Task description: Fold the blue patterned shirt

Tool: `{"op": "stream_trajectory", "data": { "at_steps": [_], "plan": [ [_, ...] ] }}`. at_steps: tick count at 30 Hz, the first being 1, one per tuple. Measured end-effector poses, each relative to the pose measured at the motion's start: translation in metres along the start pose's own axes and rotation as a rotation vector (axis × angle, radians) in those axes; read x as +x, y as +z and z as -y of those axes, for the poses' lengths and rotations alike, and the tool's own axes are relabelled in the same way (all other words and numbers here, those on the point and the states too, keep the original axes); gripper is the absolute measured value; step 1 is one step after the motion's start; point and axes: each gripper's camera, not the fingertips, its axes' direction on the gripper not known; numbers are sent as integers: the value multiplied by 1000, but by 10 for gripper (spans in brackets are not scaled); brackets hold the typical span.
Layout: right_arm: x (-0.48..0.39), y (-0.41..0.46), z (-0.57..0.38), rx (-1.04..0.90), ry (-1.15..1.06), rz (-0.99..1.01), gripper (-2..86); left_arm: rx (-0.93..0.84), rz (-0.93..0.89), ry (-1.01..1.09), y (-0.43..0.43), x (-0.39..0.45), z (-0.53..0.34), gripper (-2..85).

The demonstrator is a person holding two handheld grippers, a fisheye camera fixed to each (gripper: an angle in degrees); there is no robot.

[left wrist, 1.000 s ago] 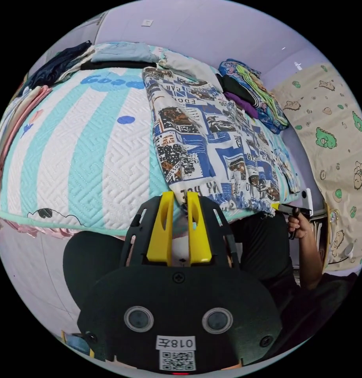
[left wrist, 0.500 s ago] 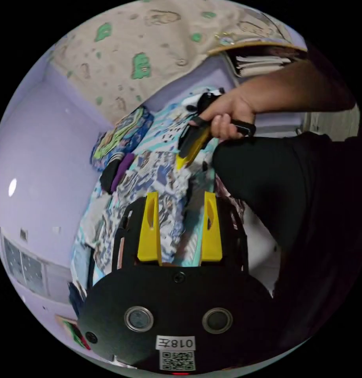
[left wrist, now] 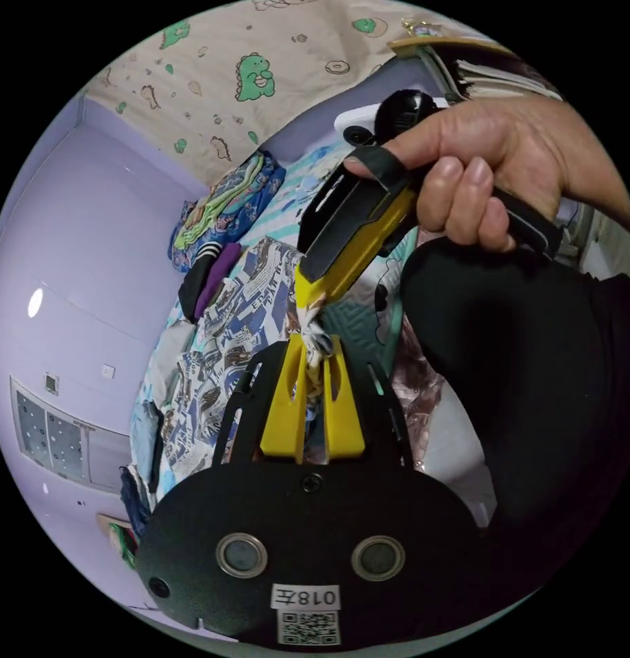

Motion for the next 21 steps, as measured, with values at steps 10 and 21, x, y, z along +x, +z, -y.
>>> {"op": "stream_trajectory", "data": {
  "at_steps": [10, 21],
  "plan": [
    [3, -52, 121, 308, 23, -371, 114, 45, -216, -243, 7, -43, -23, 23],
    [43, 13, 229, 293, 232, -250, 88, 120, -300, -392, 11, -113, -77, 30]
  ]
}}
